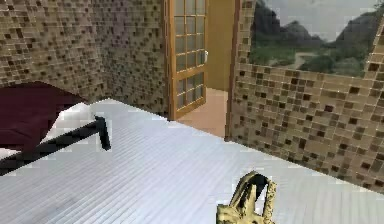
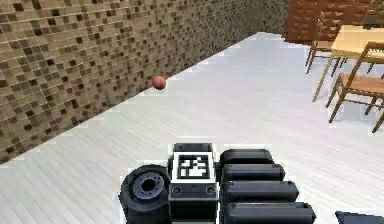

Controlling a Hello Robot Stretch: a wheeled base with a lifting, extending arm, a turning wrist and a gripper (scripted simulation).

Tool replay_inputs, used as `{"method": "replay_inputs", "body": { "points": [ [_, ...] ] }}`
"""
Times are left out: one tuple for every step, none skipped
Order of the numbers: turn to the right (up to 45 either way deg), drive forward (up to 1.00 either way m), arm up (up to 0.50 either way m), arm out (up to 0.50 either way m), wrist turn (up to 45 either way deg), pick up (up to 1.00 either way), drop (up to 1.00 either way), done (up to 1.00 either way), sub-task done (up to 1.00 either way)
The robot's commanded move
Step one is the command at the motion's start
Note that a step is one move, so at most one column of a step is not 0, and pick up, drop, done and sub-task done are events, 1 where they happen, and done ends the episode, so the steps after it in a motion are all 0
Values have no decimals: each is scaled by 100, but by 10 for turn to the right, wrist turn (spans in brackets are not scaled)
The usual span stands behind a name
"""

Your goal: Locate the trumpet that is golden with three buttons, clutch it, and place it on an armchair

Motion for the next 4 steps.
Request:
{"method": "replay_inputs", "body": {
  "points": [
    [420,0,0,0,0,0,0,0,0],
    [450,0,0,0,0,0,0,0,0],
    [450,0,0,0,0,0,0,0,0],
    [450,0,0,0,0,0,0,0,0]
  ]
}}
